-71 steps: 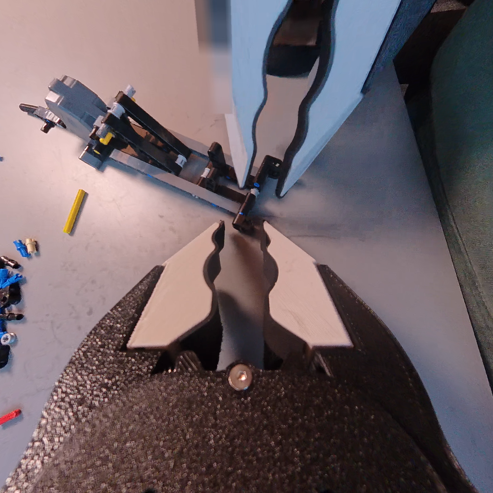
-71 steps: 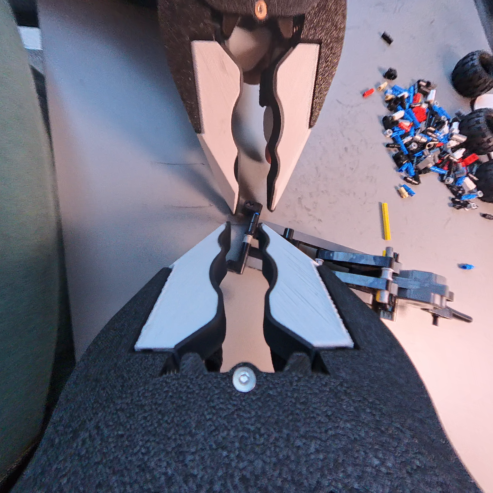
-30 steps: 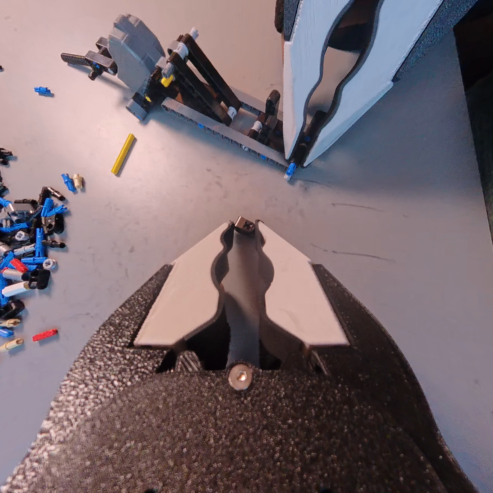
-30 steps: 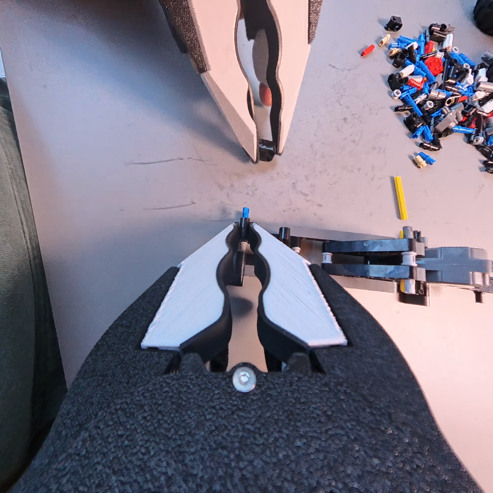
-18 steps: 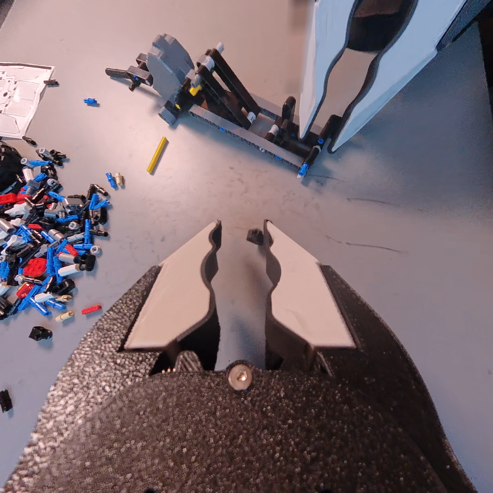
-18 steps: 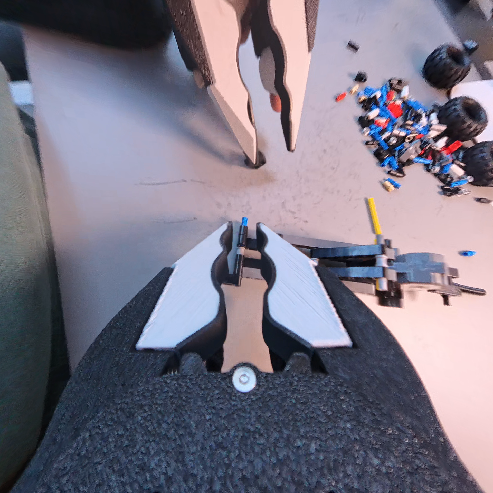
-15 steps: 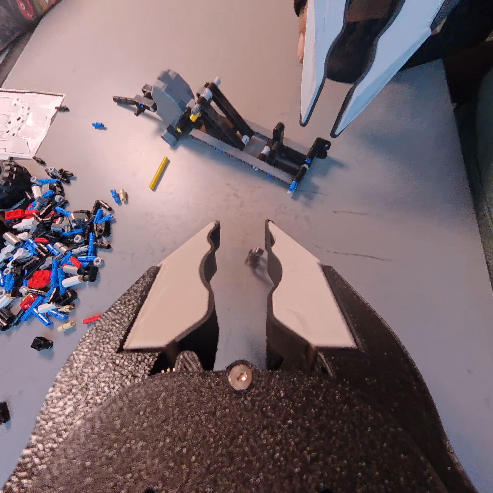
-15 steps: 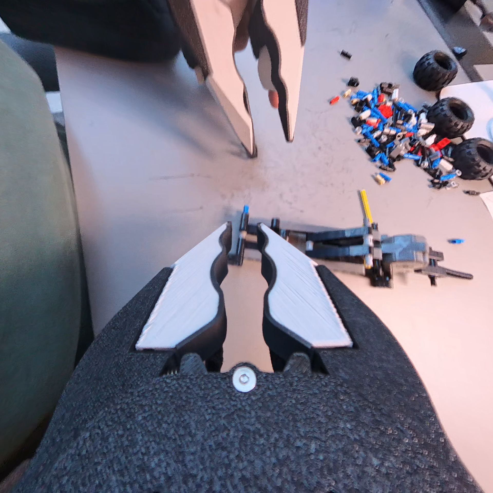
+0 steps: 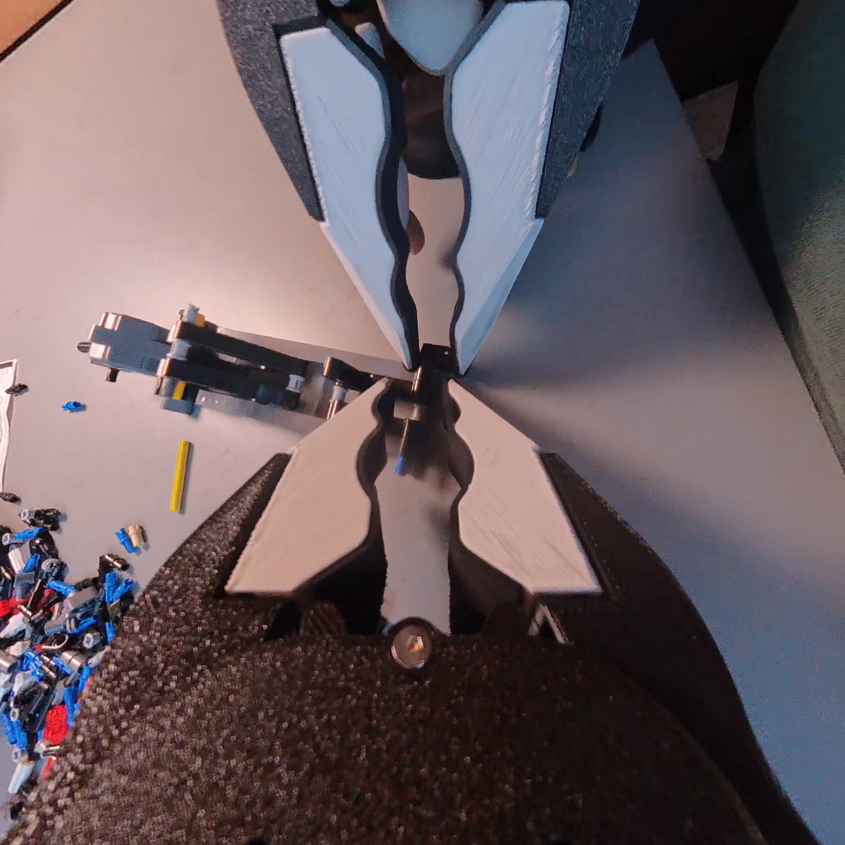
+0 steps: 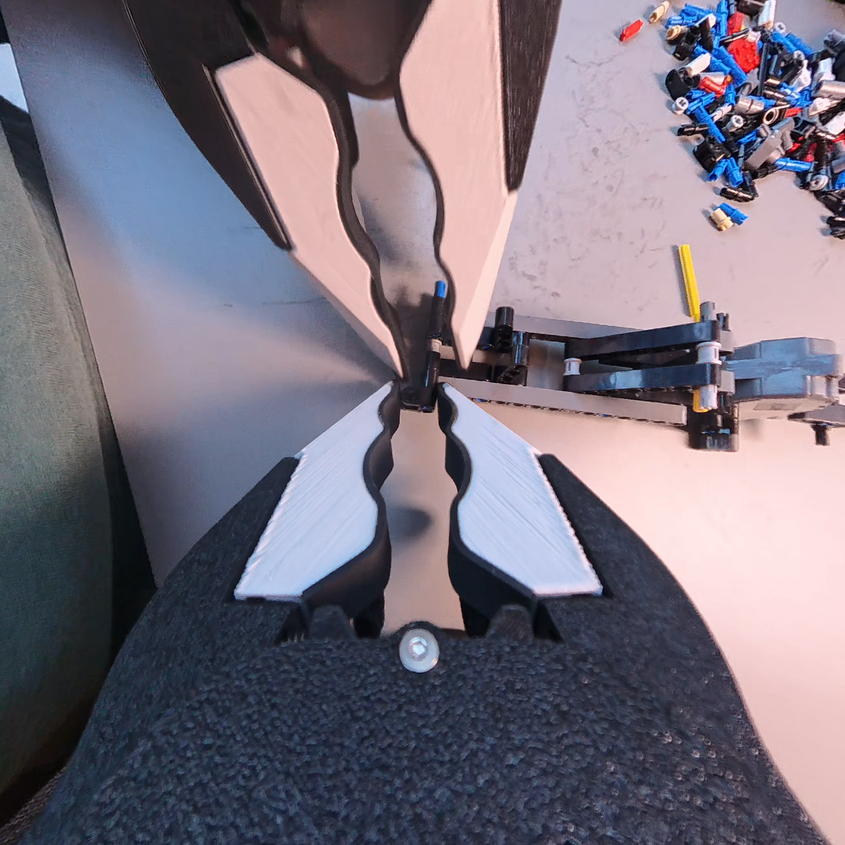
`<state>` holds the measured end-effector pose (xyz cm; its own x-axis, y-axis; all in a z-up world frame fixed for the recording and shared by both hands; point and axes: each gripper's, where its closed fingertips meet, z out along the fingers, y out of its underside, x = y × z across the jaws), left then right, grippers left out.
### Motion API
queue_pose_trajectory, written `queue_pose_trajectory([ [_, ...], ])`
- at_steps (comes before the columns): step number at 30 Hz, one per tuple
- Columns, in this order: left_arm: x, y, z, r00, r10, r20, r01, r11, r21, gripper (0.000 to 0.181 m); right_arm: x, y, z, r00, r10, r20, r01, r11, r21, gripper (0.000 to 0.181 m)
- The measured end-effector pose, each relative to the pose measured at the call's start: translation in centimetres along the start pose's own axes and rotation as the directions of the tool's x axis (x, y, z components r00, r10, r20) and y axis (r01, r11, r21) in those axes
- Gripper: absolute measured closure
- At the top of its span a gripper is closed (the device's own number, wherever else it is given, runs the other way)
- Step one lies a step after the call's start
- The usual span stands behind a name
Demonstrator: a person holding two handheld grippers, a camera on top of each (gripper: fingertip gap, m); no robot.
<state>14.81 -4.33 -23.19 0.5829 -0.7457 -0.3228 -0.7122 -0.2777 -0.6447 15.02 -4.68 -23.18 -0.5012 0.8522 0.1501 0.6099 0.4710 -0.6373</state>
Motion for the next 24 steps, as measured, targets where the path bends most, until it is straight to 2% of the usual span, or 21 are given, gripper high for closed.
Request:
queue_pose_trajectory([
  [2,0.0,0.0,0.4,1.000,0.020,-0.003,-0.020,1.000,-0.010,0.169,0.0,0.0,0.0,1.000,0.008,0.004,-0.008,1.000,-0.009,0.166],
  [11,0.4,0.0,0.3,0.999,0.022,-0.044,-0.020,0.999,0.039,0.174,-0.2,0.4,-0.2,0.999,0.035,0.007,-0.035,0.999,-0.040,0.167],
  [14,-0.5,1.3,-0.5,1.000,0.003,-0.025,-0.003,1.000,0.012,0.175,1.0,2.7,-1.9,0.998,0.042,-0.052,-0.048,0.992,-0.118,0.168],
  [15,-0.5,1.6,-0.7,0.999,-0.010,-0.030,0.011,1.000,0.026,0.175,0.7,3.1,-2.3,0.998,0.056,-0.036,-0.060,0.992,-0.113,0.168],
  [20,-0.3,0.8,-0.1,0.999,0.037,-0.027,-0.036,0.998,0.047,0.174,-0.3,0.7,-2.8,0.999,0.038,-0.032,-0.038,0.999,0.008,0.167],
  [22,-0.5,0.7,-0.4,0.999,0.026,-0.023,-0.025,0.998,0.051,0.172,-0.2,-0.6,-3.1,1.000,0.019,-0.024,-0.017,0.995,0.097,0.167],
  [24,-0.5,0.1,-1.5,0.999,-0.014,-0.035,0.018,0.995,0.098,0.157,-0.4,-2.0,-3.4,0.999,-0.031,-0.035,0.037,0.980,0.196,0.167],
])
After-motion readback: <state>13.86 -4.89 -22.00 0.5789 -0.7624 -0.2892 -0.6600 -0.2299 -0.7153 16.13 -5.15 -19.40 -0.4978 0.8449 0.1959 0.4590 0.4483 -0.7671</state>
